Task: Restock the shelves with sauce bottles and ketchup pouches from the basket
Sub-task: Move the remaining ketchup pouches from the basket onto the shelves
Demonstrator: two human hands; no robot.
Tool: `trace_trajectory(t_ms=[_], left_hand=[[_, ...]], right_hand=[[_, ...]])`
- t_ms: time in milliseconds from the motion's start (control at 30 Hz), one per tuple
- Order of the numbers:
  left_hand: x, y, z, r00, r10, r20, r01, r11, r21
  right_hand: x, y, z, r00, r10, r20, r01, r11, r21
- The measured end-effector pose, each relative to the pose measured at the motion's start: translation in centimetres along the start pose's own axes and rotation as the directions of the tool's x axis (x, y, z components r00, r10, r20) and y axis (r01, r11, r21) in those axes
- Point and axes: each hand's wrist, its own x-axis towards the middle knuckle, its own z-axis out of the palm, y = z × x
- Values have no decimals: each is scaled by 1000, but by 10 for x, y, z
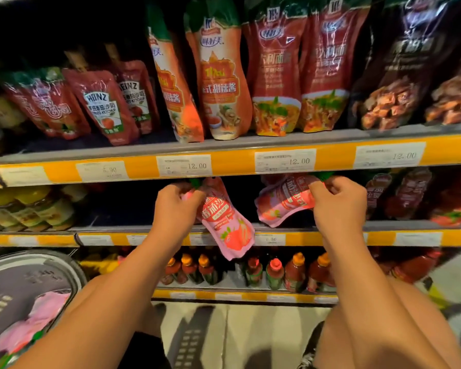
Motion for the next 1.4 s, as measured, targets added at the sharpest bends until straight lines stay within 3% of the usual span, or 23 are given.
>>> trace_trajectory(t_ms=[200,367,633,767,900,1100,1400], left_hand=[[21,16,24,999,-22,33,30,965,-262],[36,21,49,999,-25,39,39,918,-394],[29,31,94,991,46,123,-25,986,-163],[29,19,111,983,112,144,-76,969,-235],[20,-9,112,973,56,222,-33,994,-107],[14,-33,113,962,77,263,-98,993,69],[24,-36,118,955,74,287,-88,995,36]], right_hand=[[14,-7,-14,998,-21,-61,21,1000,-3],[23,-4,-17,994,55,-98,-53,998,23],[31,2,-9,993,111,-39,-112,993,-24],[30,5,-2,988,134,72,-131,990,-44],[29,8,-1,977,138,165,-128,989,-70],[24,17,0,909,293,298,-191,925,-328],[26,25,-1,928,298,225,-202,907,-369]])
